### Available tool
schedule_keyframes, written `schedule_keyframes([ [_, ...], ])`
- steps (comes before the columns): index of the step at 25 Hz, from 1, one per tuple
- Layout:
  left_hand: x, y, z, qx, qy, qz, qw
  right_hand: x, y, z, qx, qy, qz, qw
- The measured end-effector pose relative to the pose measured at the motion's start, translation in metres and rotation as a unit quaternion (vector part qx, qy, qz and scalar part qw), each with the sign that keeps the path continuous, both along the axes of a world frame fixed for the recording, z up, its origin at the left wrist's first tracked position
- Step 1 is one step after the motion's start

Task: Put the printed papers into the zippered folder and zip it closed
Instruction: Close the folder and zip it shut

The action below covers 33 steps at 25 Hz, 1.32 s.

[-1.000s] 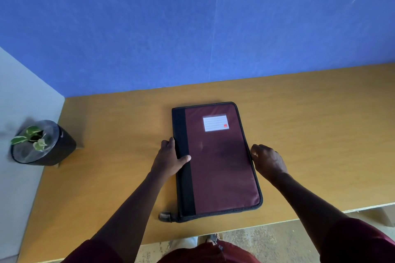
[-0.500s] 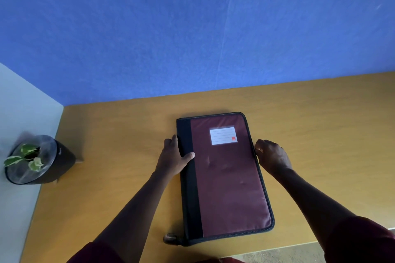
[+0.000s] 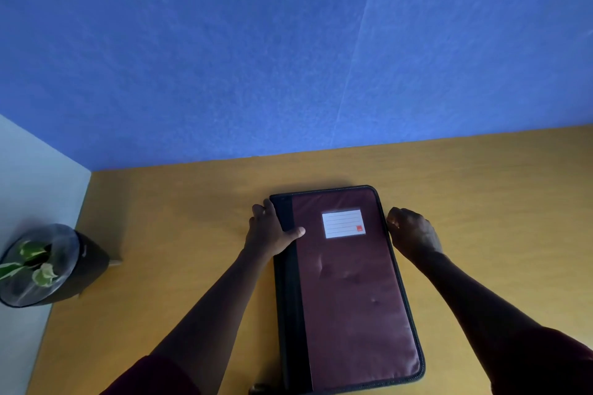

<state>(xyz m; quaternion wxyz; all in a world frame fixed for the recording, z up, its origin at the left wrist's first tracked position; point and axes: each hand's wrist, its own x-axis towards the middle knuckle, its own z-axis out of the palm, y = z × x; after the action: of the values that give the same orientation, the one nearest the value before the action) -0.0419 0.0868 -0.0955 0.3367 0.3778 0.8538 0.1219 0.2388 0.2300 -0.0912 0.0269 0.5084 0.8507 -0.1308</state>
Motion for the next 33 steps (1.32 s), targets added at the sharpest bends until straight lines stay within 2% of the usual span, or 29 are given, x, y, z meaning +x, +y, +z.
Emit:
schedule_keyframes([
  [14, -0.002, 0.009, 0.004, -0.021, 0.020, -0.006, 1.000, -0.045, 0.068, 0.001, 0.022, -0.051, 0.052, 0.997],
  [21, -0.004, 0.010, -0.002, -0.015, 0.007, 0.007, 1.000, -0.082, 0.108, 0.004, -0.013, -0.116, 0.172, 0.978],
  [26, -0.006, 0.008, -0.006, -0.005, -0.008, 0.018, 1.000, -0.102, 0.119, 0.005, -0.039, -0.112, 0.238, 0.964],
  [29, -0.007, 0.008, -0.007, -0.001, -0.009, 0.023, 1.000, -0.110, 0.123, 0.007, -0.082, -0.110, 0.210, 0.968],
  [33, -0.006, 0.007, -0.007, 0.004, -0.010, 0.028, 1.000, -0.121, 0.133, 0.014, -0.192, -0.172, 0.122, 0.959],
])
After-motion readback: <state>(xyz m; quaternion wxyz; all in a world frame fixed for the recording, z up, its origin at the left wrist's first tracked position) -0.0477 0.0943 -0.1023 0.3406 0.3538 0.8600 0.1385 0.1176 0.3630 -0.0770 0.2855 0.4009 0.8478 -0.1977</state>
